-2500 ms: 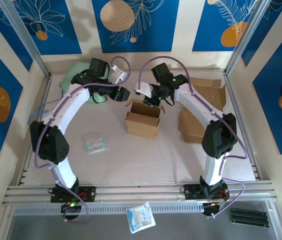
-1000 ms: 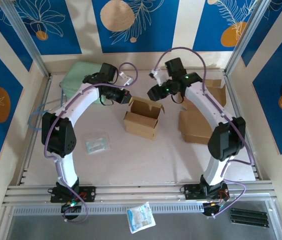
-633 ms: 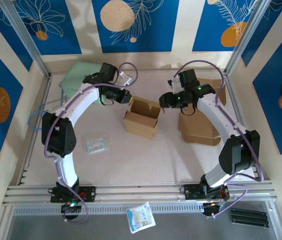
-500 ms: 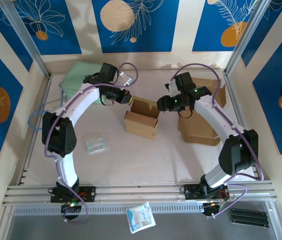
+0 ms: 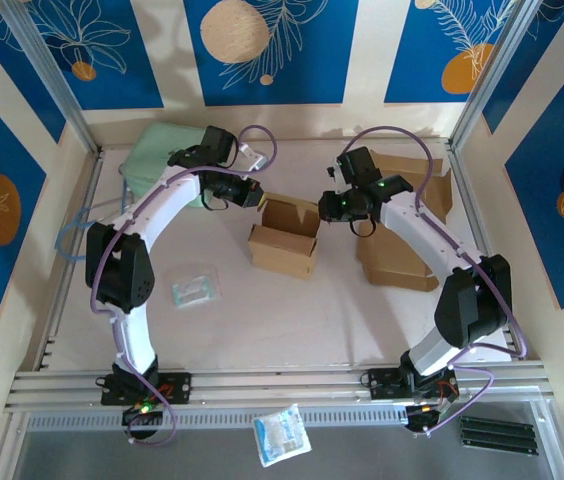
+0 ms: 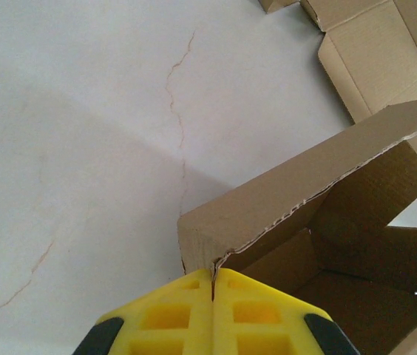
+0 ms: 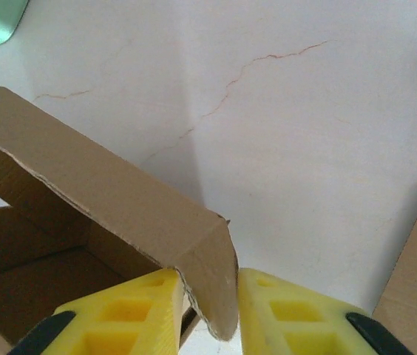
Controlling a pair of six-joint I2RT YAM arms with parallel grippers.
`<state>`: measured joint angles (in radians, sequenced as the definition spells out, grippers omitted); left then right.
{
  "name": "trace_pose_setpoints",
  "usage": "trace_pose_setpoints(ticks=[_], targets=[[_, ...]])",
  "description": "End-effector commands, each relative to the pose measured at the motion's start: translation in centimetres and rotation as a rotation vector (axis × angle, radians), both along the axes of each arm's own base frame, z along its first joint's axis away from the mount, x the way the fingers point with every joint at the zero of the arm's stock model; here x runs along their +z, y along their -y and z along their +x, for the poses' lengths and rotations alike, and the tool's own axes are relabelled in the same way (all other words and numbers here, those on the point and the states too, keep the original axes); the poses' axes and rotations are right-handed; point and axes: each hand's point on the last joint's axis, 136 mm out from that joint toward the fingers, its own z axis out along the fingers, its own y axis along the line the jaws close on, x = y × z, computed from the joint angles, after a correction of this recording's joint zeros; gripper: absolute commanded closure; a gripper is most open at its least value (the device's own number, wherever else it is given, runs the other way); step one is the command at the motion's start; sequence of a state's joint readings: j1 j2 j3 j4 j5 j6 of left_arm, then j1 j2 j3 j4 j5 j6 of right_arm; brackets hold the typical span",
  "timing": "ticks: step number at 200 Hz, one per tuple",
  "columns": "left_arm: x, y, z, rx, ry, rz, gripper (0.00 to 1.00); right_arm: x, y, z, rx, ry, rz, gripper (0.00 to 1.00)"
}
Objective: Fold the paper box
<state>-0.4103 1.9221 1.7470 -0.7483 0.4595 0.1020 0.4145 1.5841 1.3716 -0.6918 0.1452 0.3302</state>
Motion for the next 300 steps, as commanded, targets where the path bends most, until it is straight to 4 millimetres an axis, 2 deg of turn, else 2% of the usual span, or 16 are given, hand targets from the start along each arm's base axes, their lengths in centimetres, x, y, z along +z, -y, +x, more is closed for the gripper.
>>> trace_pose_setpoints(ticks=[1,32,51,68,95,119,136,155,174,193,217,256,272,300], targets=[[0.6,0.5,0.5,0.002,0.006,-0.011,0.97,-1.0,0.2,0.2,-0.011,-0.004,-0.040,0.73],[0.6,0.6,0.6,0.006,0.005,-0.011,0.97,-0.9,0.0,0.3,-0.041,-0.021,-0.021,0.93],[0.7,0.6,0.8,0.014,0.007,-0.018,0.94,-0.4,-0.3,0.3,-0.073,-0.029,0.027,0.96],[0.8,0.7,0.9,0.026,0.003,-0.032,0.75,0.0,-0.6,0.5,-0.112,-0.036,0.057,0.96],[1.4,0.7,0.8,0.057,0.011,-0.058,0.54,-0.2,-0.3,1.3,-0.139,-0.028,0.045,0.98],[2.6,-0.1,0.2,0.115,0.026,-0.065,0.42,-0.3,-0.7,1.6,-0.115,-0.029,0.039,0.98],[3.7,-1.2,-0.6,0.193,0.028,-0.076,0.42,-0.3,-0.9,1.6,-0.105,-0.027,0.030,0.98],[4.5,-2.2,-2.6,0.272,0.025,-0.106,0.43,-0.3,-1.1,1.5,-0.098,-0.027,0.023,0.98],[4.3,-3.4,-4.7,0.360,0.021,-0.101,0.43,-0.3,-1.2,1.4,-0.098,-0.027,0.016,0.99],[3.9,-3.2,-7.0,0.386,0.014,-0.103,0.44,-0.3,-1.5,1.2,-0.091,-0.029,0.017,0.98],[3.8,-1.4,-9.6,0.378,0.003,-0.120,0.46,-0.1,-1.5,1.1,-0.087,-0.025,0.007,0.99],[3.5,3.6,-12.6,0.368,-0.088,-0.248,0.63,-0.1,-1.2,1.0,-0.092,-0.024,-0.010,0.99],[3.2,5.4,-13.6,0.347,-0.110,-0.281,0.67,-0.1,-1.3,0.9,-0.089,-0.025,-0.008,0.99],[1.5,6.2,-13.9,0.356,-0.111,-0.271,0.70,0.0,-1.7,0.7,-0.078,-0.027,0.001,0.99]])
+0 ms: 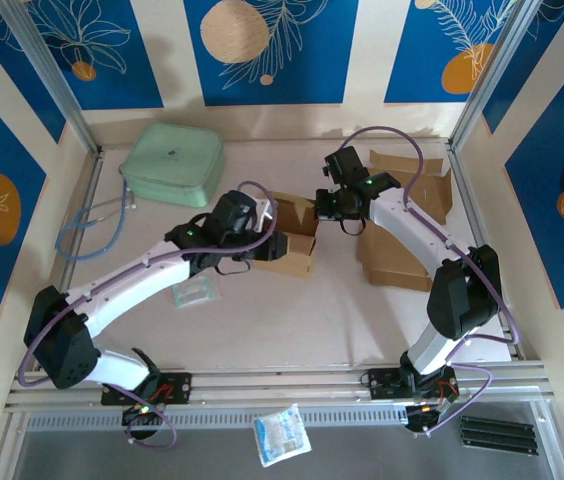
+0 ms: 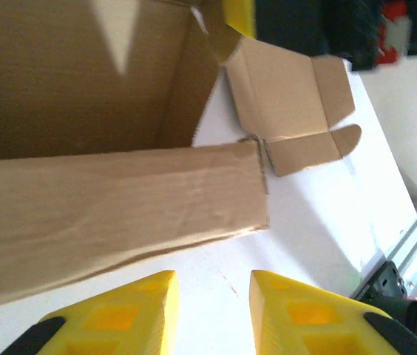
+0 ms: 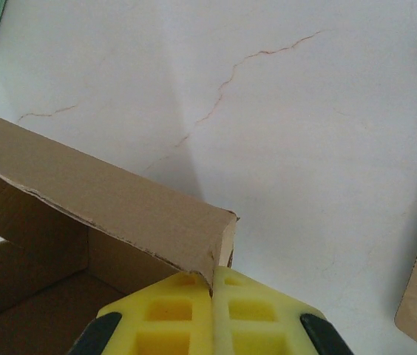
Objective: Fold the paper box
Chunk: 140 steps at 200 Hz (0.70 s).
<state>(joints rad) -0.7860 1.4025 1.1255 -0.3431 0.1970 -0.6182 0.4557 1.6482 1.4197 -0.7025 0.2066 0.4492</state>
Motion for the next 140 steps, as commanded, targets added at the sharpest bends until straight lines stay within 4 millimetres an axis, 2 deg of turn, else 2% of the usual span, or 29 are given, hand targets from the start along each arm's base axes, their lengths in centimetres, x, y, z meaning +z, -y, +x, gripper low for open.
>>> trace_pose_setpoints(ticks=[1,39,87,140], targets=[[-0.6,1.0,0.9,0.061,0.001,-0.041,0.70,0.9,-0.6,0.0,0.014,0.012,0.006,0.99],[-3.0,2.1,1.6,0.022,0.026,-0.018,0.72,1.0,-0.8,-0.3,0.008,-0.001,0.017,0.99],[-3.4,2.1,3.2,0.066,0.065,0.008,0.72,1.5,-1.4,-0.8,0.005,-0.032,0.055,0.99],[-3.9,2.0,3.7,0.085,0.068,0.031,0.72,1.9,-1.8,-1.4,-0.011,-0.092,0.115,0.98]])
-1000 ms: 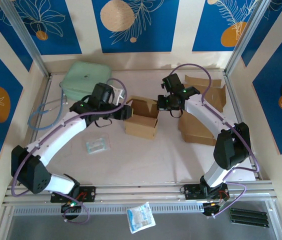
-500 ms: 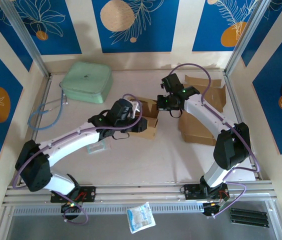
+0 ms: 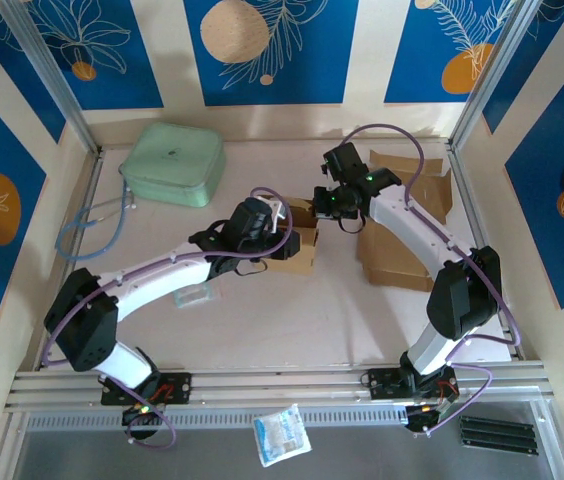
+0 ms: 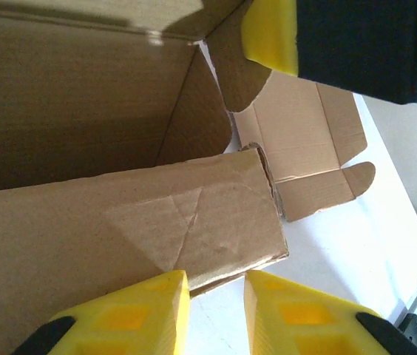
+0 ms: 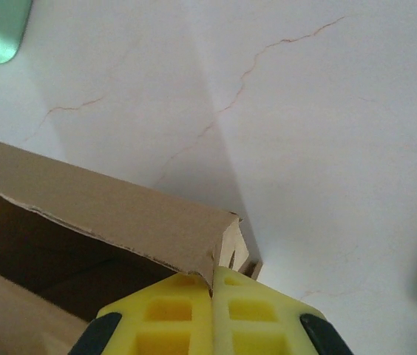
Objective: Fold the paper box
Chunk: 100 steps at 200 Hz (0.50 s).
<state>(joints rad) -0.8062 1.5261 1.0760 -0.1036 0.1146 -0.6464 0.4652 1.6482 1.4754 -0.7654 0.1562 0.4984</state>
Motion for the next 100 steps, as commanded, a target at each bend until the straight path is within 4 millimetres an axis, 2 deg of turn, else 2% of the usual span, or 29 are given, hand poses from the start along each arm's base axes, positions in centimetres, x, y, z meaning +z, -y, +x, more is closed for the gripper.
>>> trace_pose_setpoints(ticks=[1,80,100], targets=[[-1.0,-0.4,0.6,0.024,0.002,0.055,0.72,0.6,-0.8,-0.6,-0.004,-0.054,0.061,0.98],[-0.8,-0.3,0.9,0.025,0.008,0.058,0.72,-0.7,-1.2,-2.5,0.006,-0.131,0.062,0.98],[-0.9,-0.1,0.9,0.019,0.005,0.055,0.72,-0.8,-0.4,-2.3,0.009,-0.111,0.008,0.98]])
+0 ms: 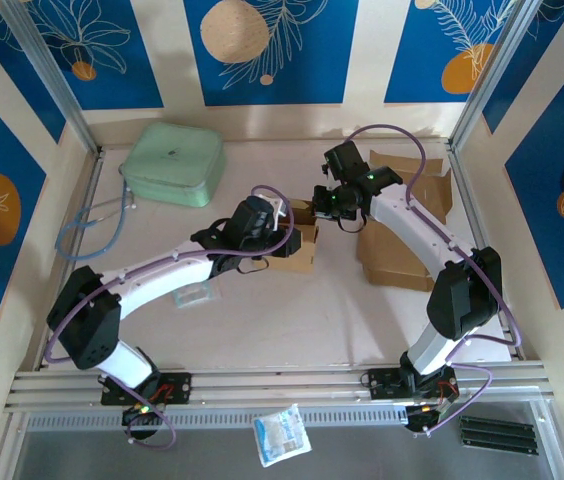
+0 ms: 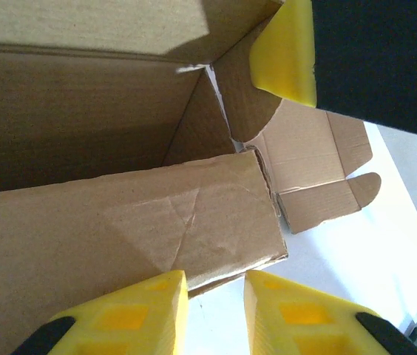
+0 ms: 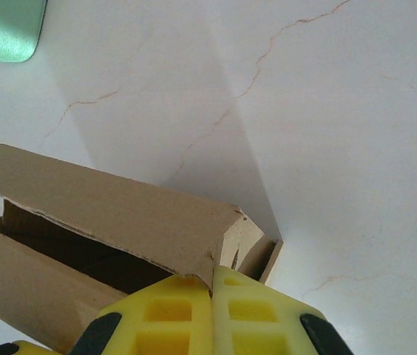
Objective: Fold the paper box
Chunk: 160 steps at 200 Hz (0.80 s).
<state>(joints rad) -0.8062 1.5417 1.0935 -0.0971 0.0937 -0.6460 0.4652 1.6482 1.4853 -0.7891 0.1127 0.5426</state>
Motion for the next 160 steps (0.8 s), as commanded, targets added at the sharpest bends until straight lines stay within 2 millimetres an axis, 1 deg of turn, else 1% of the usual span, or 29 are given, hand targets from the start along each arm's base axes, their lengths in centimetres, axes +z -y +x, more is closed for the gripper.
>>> trace_pose_setpoints(ticks=[1,19,35,49,76,110,127,160], targets=[[-1.0,-0.2,0.3,0.003,-0.011,0.052,0.72,-0.9,0.1,-1.6,0.025,-0.065,-0.040,0.98],[-1.0,-0.1,0.3,0.000,-0.012,0.050,0.72,-1.0,1.5,-1.3,0.005,-0.047,-0.101,0.98],[-1.0,-0.2,0.2,0.001,-0.013,0.052,0.72,-1.0,2.0,-1.2,0.006,-0.037,-0.121,0.98],[-1.0,-0.3,0.2,0.004,-0.011,0.055,0.72,-1.0,1.9,-1.4,0.010,-0.040,-0.114,0.98],[-1.0,-0.3,0.3,0.005,-0.010,0.053,0.72,-0.9,1.0,-1.8,0.024,-0.057,-0.081,0.98],[-1.1,-0.2,0.3,0.006,-0.015,0.049,0.72,-1.0,0.9,-2.7,0.024,-0.092,-0.073,0.96],[-1.3,-0.1,0.2,0.005,-0.020,0.049,0.72,-0.7,0.5,-3.3,0.029,-0.108,-0.047,0.95],[-1.2,0.1,0.3,0.002,-0.021,0.039,0.72,-0.7,0.4,-3.7,0.022,-0.122,-0.038,0.95]])
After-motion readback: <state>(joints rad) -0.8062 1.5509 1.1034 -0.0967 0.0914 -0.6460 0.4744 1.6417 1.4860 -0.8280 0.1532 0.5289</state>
